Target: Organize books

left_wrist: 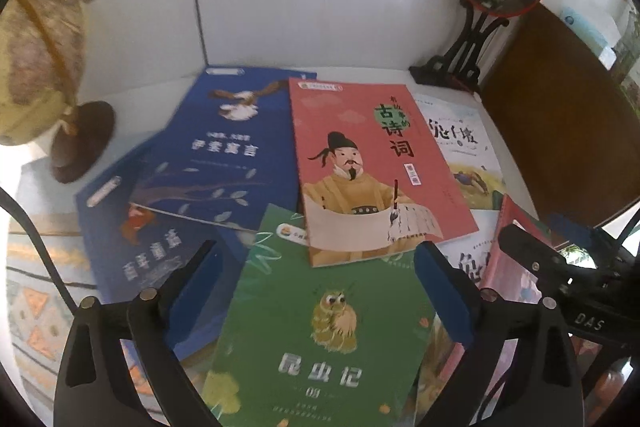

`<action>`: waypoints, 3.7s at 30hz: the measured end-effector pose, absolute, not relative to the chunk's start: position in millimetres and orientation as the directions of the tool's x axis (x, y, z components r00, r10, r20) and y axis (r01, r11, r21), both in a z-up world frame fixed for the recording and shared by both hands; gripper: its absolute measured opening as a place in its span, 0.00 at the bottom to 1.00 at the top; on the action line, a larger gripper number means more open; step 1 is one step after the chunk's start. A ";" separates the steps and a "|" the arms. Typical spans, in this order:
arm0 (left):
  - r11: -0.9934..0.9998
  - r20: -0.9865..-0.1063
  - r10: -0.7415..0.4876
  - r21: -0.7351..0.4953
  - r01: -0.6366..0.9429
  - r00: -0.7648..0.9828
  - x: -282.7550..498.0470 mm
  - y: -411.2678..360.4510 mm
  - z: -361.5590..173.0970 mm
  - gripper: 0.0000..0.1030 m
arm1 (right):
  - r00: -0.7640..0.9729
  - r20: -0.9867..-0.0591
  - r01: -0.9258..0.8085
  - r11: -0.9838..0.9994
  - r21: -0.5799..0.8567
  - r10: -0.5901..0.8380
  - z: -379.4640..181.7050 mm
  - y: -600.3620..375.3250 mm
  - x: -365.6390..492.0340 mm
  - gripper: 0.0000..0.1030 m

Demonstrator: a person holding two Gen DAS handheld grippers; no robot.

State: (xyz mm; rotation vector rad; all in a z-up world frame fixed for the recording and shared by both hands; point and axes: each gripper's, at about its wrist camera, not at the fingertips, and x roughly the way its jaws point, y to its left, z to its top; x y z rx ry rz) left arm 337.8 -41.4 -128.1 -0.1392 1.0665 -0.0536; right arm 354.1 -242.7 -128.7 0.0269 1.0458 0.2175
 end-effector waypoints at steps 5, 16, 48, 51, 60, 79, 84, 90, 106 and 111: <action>0.984 -0.890 -0.140 -0.173 -0.037 0.434 359.2 -41.5 -159.0 0.80 | 0.437 -0.872 -0.161 0.973 0.166 0.221 -151.5 -241.9 379.3 0.75; 0.979 -0.898 -0.176 -0.202 -0.022 0.404 367.2 -46.5 -189.5 0.63 | 0.422 -0.883 -0.154 0.976 0.153 0.205 -194.5 -237.9 399.3 0.52; 0.925 -0.857 -0.378 -0.362 0.111 0.352 237.1 -80.7 -193.0 0.49 | 0.319 -0.919 -0.200 0.964 0.174 0.232 -179.6 -284.7 270.6 0.46; 0.937 -0.865 -0.342 -0.344 0.061 0.367 243.9 -74.8 -194.5 0.51 | 0.361 -0.906 -0.183 0.970 0.162 0.220 -178.1 -288.4 274.1 0.46; 0.958 -0.893 -0.286 -0.279 0.070 0.349 255.0 -95.9 -195.0 0.49 | 0.363 -0.906 -0.201 0.968 0.151 0.217 -188.8 -268.7 275.9 0.45; 0.687 -0.645 -0.632 -0.723 -0.074 0.430 261.2 -60.7 -202.2 0.07 | 0.338 -0.862 -0.167 0.925 0.341 0.378 -187.8 -287.7 269.2 0.46; 0.475 -0.464 -0.776 -0.875 -0.087 0.427 263.7 -47.8 -192.8 0.07 | 0.299 -0.793 -0.082 0.842 0.533 0.531 -190.0 -314.5 268.7 0.68; 0.425 -0.440 -0.810 -0.896 -0.128 0.389 262.7 -48.7 -200.7 0.07 | 0.299 -0.572 0.085 0.576 0.813 0.764 -214.3 -344.8 273.0 0.66; 0.947 -0.838 -0.321 -0.287 0.144 0.442 211.6 -93.8 -146.1 0.11 | 0.442 -0.848 -0.375 0.919 0.121 0.292 -150.0 -229.3 221.2 0.27; 0.941 -0.802 -0.335 -0.308 0.138 0.495 178.9 -53.2 -126.2 0.14 | 0.457 -0.807 -0.457 0.877 0.147 0.374 -131.5 -213.9 195.4 0.27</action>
